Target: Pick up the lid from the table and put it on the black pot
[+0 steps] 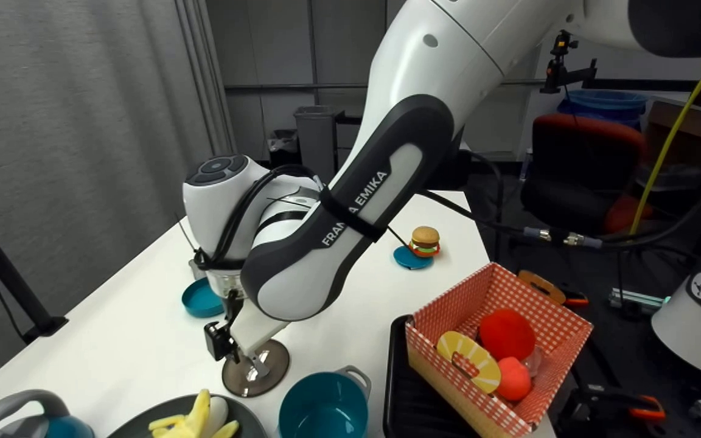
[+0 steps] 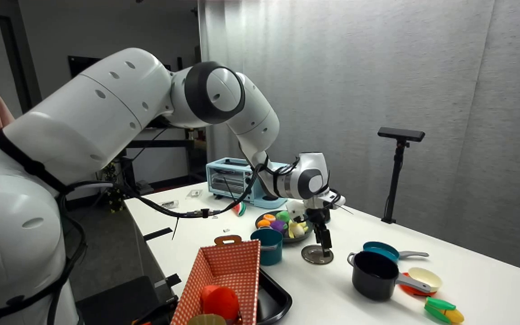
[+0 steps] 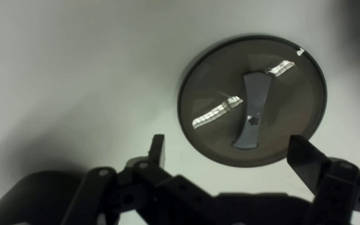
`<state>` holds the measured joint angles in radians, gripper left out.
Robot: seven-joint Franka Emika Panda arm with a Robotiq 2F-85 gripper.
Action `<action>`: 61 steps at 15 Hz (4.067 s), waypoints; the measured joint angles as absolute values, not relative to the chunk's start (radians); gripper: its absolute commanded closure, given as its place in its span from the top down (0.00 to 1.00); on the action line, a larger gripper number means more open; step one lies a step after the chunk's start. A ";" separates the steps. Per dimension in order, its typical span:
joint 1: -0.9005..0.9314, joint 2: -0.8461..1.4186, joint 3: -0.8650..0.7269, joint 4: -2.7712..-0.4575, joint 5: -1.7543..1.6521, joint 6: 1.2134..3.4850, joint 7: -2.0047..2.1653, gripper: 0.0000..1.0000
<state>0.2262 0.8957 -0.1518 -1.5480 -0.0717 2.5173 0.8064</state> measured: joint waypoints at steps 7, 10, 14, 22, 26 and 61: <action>0.202 0.932 -0.118 -1.495 -0.055 2.456 0.738 0.52; 0.202 0.944 -0.112 -1.465 -0.052 2.435 0.723 0.29; 0.202 0.956 -0.107 -1.431 -0.051 2.414 0.712 0.01; 0.202 0.962 -0.110 -1.418 -0.051 2.409 0.713 0.04; 0.200 0.954 -0.125 -1.422 -0.051 2.415 0.719 0.04; 0.233 0.705 -0.274 -1.633 -0.139 2.554 0.892 0.04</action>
